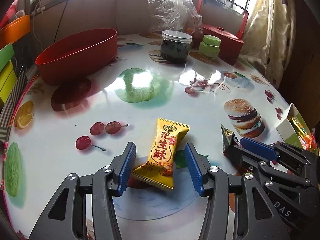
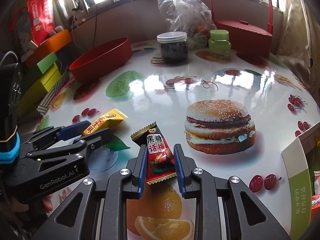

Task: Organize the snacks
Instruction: 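Grasp the dark red packet with the right tool while the left tool grasps the yellow peanut-candy packet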

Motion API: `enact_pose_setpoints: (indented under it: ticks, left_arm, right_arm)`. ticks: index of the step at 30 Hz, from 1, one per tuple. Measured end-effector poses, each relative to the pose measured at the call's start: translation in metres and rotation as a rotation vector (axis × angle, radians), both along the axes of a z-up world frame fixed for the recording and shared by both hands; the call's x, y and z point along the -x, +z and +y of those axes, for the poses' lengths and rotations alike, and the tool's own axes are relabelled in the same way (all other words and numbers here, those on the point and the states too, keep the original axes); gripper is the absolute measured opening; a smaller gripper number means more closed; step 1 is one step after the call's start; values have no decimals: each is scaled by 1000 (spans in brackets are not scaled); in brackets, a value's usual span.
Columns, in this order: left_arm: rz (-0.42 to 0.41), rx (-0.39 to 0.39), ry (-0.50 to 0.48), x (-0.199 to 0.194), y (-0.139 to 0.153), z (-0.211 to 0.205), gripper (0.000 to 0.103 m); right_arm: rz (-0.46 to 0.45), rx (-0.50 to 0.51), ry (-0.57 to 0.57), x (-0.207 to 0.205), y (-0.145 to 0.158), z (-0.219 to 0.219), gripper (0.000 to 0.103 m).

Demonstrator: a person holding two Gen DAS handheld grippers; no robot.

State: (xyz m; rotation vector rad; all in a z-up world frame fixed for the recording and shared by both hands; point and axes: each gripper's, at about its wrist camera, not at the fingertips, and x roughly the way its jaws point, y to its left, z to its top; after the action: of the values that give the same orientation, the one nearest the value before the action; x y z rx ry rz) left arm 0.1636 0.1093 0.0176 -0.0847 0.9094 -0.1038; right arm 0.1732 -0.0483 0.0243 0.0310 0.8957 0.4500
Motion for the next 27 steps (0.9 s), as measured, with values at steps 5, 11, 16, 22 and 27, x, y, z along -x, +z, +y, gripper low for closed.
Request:
enact_pose_setpoints:
  ticks: [5,11,16,22,27]
  left_arm:
    - [-6,-5,-1,-1,0,-2,51]
    - [-8,-20,18,3,0,-3,35]
    - [-13,-12,18,6,0,-3,29]
    - [-27,-7,23,10,4,-3,26]
    - [-28,4,27,14,3,-1,26]
  right_arm:
    - [3,-9,-2,0,0,-1,25]
    - [3,-11,-3,0,0,-2,25]
    - [2,-9,-4,1,0,-3,25]
    - [-6,-7,-8,4,1,-5,23]
    - [-15,-3,-6,6,4,-4,20]
